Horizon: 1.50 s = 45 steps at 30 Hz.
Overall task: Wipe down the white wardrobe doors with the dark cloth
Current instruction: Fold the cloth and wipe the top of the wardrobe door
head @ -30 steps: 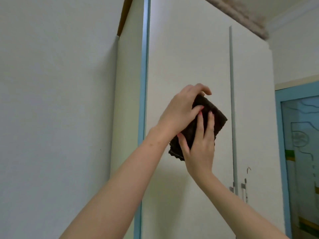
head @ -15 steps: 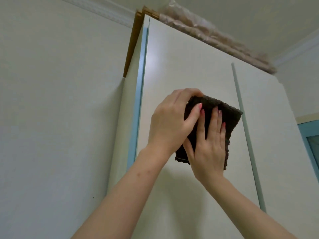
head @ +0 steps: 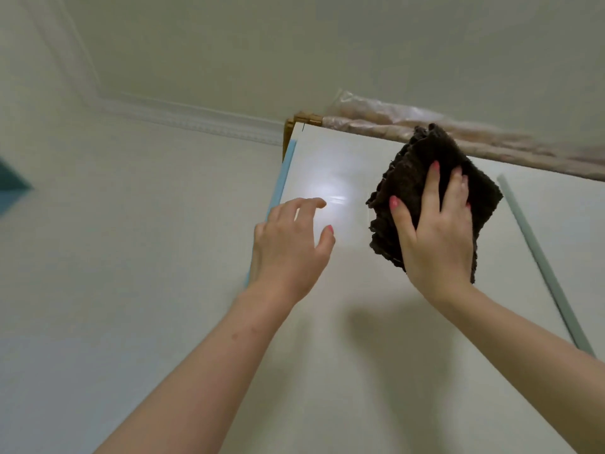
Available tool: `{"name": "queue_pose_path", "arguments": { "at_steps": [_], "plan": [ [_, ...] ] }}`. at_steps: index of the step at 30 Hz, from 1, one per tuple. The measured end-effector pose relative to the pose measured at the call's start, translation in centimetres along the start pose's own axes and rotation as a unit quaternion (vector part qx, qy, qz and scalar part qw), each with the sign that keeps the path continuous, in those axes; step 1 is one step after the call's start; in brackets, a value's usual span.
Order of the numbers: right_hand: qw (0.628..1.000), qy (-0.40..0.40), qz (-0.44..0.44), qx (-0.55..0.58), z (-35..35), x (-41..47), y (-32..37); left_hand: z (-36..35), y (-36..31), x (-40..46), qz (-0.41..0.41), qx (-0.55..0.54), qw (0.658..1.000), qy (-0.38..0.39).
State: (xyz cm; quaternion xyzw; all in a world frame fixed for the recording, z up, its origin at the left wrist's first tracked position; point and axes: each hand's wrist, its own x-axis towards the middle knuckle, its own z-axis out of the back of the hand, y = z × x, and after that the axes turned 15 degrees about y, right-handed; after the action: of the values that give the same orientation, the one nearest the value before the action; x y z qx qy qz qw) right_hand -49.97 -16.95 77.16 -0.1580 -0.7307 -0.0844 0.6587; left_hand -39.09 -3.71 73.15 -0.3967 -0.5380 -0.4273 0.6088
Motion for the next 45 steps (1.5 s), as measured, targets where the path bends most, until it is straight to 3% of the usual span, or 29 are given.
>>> {"name": "queue_pose_path", "arguments": {
  "at_steps": [6, 16, 21, 24, 31, 36, 45],
  "plan": [
    [0.999, 0.028, -0.033, 0.03, -1.6, 3.7, 1.8, 1.0, 0.9, 2.1, -0.018, 0.067, 0.998, -0.002],
    [0.998, 0.039, 0.025, -0.045, -4.6, 10.1, 6.6, 0.9, 2.6, 3.8, -0.027, 0.092, 0.995, -0.016],
    [0.982, 0.182, 0.055, -0.005, -7.2, 12.2, 8.4, 0.4, 3.7, 4.5, -0.036, 0.095, 0.994, -0.035],
    [0.956, 0.273, 0.067, -0.082, -10.2, 11.0, 8.0, 0.4, 4.0, 5.1, -0.045, 0.101, 0.993, -0.049],
    [0.952, 0.268, 0.076, -0.127, -9.7, 10.0, 7.2, 0.7, 2.7, 6.9, -0.063, 0.068, 0.993, -0.069],
    [0.956, 0.267, 0.069, -0.099, -9.7, 10.6, 6.3, 0.7, 2.6, 6.6, -0.067, 0.046, 0.992, -0.1],
    [0.966, 0.24, -0.072, -0.059, -5.7, 11.5, -3.8, -1.0, 2.9, 5.1, -0.054, 0.058, 0.995, -0.054]
  ]
}}
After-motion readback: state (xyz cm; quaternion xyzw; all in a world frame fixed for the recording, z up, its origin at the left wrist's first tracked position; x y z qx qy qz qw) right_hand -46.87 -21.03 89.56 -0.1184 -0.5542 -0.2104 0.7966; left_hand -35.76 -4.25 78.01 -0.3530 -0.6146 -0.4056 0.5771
